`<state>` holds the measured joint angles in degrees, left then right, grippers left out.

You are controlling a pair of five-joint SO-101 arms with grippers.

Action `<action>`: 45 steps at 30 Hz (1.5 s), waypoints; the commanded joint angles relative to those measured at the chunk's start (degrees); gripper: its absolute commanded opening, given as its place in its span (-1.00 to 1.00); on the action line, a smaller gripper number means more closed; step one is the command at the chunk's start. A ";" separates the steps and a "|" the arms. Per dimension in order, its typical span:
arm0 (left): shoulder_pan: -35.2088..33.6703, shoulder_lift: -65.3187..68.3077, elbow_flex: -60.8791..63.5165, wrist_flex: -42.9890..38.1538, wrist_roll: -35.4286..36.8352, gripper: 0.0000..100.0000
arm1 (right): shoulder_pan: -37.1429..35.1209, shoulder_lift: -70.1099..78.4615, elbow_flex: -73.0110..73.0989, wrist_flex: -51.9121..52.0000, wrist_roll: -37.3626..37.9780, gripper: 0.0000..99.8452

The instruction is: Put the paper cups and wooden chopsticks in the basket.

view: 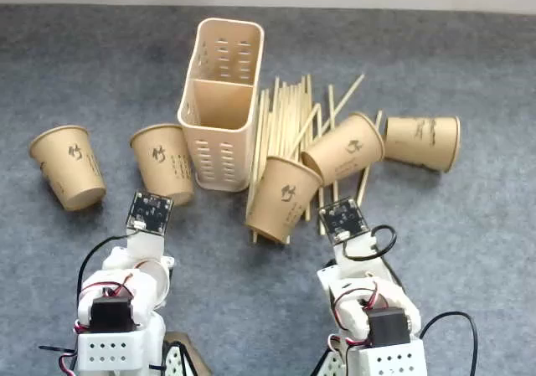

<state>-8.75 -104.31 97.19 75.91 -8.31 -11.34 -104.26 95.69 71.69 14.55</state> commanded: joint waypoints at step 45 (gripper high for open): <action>-20.70 -0.31 -6.20 -27.34 -0.70 -0.76 | 16.40 -1.01 8.13 -16.40 10.99 -0.58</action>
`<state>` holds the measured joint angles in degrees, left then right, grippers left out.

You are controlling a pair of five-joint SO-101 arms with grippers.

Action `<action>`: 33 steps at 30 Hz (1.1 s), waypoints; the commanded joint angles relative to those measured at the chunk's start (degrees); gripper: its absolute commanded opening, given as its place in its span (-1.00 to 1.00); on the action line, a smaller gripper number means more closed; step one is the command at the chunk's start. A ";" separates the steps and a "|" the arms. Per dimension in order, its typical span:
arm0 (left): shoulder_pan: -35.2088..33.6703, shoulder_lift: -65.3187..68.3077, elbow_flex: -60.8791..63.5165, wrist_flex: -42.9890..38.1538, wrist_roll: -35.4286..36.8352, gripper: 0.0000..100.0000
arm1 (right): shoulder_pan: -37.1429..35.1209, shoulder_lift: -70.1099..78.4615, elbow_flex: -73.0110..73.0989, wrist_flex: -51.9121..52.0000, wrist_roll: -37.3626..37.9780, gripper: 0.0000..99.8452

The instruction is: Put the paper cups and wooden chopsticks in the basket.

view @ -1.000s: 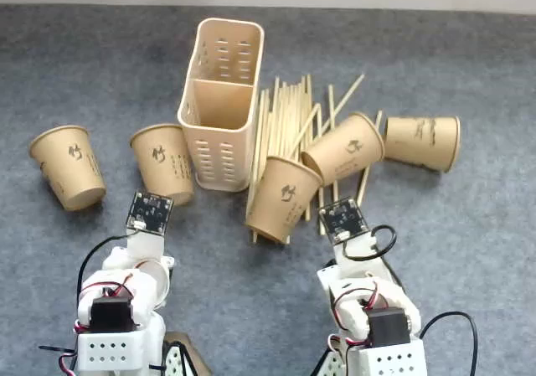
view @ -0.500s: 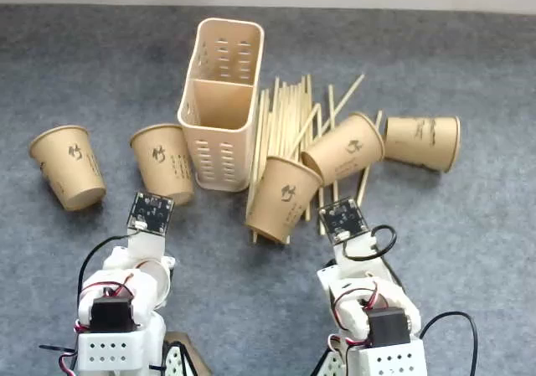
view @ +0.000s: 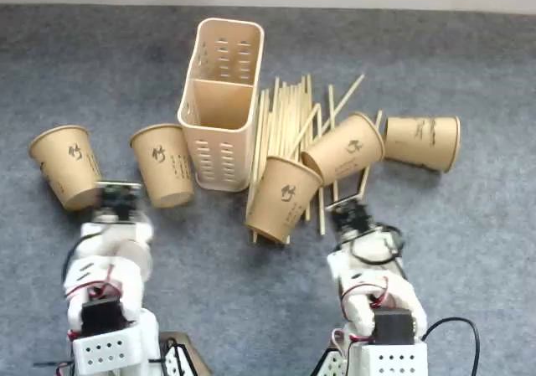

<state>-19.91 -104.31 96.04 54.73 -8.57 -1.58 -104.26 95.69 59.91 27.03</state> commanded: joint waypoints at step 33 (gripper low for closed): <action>-20.79 154.07 -180.35 47.21 14.86 -0.45 | 1.98 -0.92 2.51 -0.84 -12.75 -0.58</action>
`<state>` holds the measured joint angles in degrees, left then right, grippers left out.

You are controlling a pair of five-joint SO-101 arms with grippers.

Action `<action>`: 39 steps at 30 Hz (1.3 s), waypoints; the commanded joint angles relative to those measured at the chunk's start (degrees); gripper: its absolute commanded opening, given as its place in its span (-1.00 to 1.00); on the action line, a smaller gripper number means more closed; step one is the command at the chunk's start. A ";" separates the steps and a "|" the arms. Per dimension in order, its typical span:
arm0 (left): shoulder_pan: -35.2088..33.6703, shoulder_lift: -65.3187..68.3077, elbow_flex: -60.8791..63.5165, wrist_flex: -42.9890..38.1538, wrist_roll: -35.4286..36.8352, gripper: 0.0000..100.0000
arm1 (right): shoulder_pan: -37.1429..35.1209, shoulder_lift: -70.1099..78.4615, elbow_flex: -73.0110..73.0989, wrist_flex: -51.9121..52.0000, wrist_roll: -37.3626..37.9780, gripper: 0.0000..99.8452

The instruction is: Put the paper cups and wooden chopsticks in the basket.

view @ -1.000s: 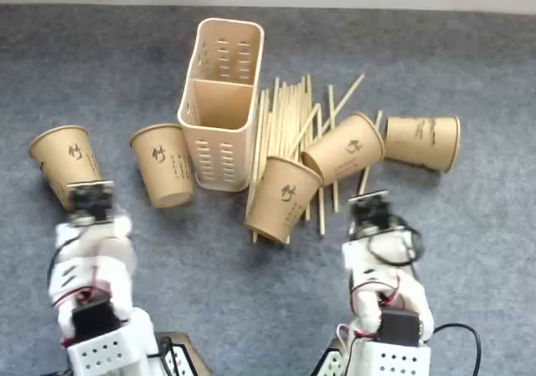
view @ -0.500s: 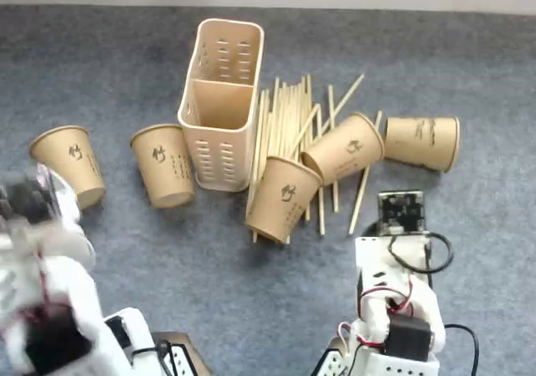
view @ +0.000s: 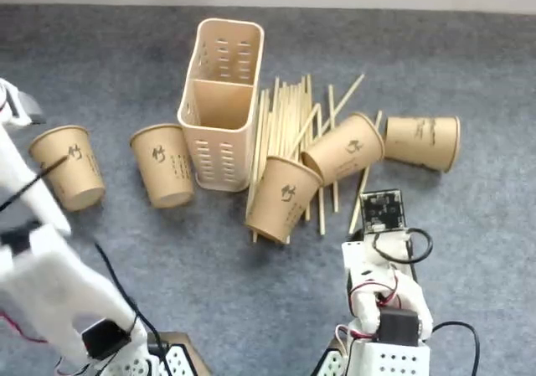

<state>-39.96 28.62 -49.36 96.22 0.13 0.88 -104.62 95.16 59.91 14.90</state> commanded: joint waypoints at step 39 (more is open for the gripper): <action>10.42 28.18 -18.24 4.57 -14.15 -1.00 | -0.48 -0.57 6.11 -3.82 -0.44 -0.58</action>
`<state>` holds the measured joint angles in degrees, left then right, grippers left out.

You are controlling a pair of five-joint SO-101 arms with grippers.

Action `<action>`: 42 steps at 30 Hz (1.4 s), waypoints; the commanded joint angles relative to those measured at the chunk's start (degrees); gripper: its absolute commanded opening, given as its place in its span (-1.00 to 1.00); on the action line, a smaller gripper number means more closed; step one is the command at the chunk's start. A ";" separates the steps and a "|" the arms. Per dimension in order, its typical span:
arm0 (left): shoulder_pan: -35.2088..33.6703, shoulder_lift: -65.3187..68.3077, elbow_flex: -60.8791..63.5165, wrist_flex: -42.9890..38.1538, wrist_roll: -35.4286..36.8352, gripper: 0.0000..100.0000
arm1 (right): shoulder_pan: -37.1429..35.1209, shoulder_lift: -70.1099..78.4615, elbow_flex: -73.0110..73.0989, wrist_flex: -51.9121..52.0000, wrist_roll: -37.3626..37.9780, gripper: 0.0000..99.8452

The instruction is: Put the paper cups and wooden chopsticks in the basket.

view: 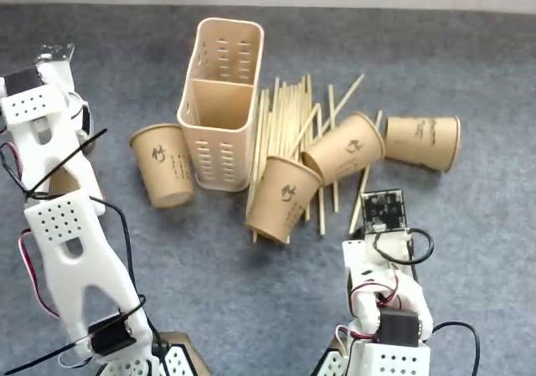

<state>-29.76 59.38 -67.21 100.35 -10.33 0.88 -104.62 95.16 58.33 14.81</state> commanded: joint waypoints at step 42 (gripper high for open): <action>43.12 -30.29 8.22 -52.66 -20.22 -0.99 | -0.48 -0.57 6.64 -2.95 -0.26 -0.58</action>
<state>12.70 28.00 -58.95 49.01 -29.67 0.88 -104.62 95.25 56.66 14.81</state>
